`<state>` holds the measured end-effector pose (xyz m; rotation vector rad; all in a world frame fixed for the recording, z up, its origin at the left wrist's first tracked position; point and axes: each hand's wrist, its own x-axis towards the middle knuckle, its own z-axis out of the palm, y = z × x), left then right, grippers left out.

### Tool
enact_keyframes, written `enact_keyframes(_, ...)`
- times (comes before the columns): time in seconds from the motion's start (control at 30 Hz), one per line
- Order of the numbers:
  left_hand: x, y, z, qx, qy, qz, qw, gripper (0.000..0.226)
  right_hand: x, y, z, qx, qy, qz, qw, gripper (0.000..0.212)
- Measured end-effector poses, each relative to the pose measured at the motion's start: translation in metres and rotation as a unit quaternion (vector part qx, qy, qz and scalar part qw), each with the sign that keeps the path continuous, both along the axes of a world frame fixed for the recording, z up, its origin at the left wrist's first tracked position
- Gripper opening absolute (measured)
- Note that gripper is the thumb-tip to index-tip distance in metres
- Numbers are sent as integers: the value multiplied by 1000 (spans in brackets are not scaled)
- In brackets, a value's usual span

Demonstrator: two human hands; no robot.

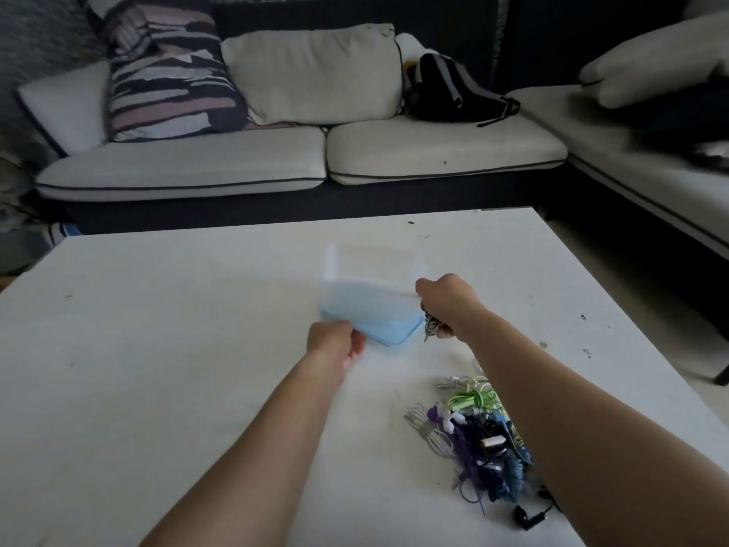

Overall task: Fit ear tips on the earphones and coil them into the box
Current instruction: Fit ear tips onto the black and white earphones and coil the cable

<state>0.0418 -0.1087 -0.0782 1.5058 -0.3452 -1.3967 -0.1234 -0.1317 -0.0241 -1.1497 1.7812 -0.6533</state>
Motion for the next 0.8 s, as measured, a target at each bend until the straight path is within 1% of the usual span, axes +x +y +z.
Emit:
enact_keyframes(0.03,0,5,1,8,8,-24,1000,16,2,3,-4,8,11,7,1000,22)
enact_keyframes(0.1,4,15,9,36,-26,-94,995,20,1,11,-8,13,59,28,998,24)
enact_keyframes(0.17,15,24,21,66,-109,-168,977,15,-5,15,-6,-11,150,45,988,36)
enact_keyframes(0.2,22,27,27,73,-150,-189,968,14,-8,15,-1,-28,180,39,982,42)
enact_keyframes(0.23,30,28,32,75,-176,-200,961,16,-9,14,6,-46,190,27,980,44)
enact_keyframes(0.3,45,28,40,70,-198,-197,958,18,-4,6,20,-87,139,-8,986,46)
enact_keyframes(0.37,51,27,43,60,-200,-172,963,16,10,-6,31,-103,48,-42,993,47)
enact_keyframes(0.43,54,26,43,47,-181,-143,972,16,30,-17,34,-87,-29,-53,994,43)
enact_keyframes(0.5,54,26,43,38,-153,-136,978,19,46,-26,29,-49,-90,-53,993,40)
enact_keyframes(0.67,53,26,51,13,-109,-139,984,15,54,-24,22,59,-151,-29,986,21)
enact_keyframes(0.7,52,25,53,8,-104,-142,984,15,53,-24,21,65,-164,-19,984,22)
enact_keyframes(0.77,49,26,57,2,-97,-146,985,15,47,-22,21,60,-169,-4,984,37)
enact_keyframes(0.8,47,27,60,-1,-97,-146,985,15,43,-21,22,49,-161,-3,986,40)
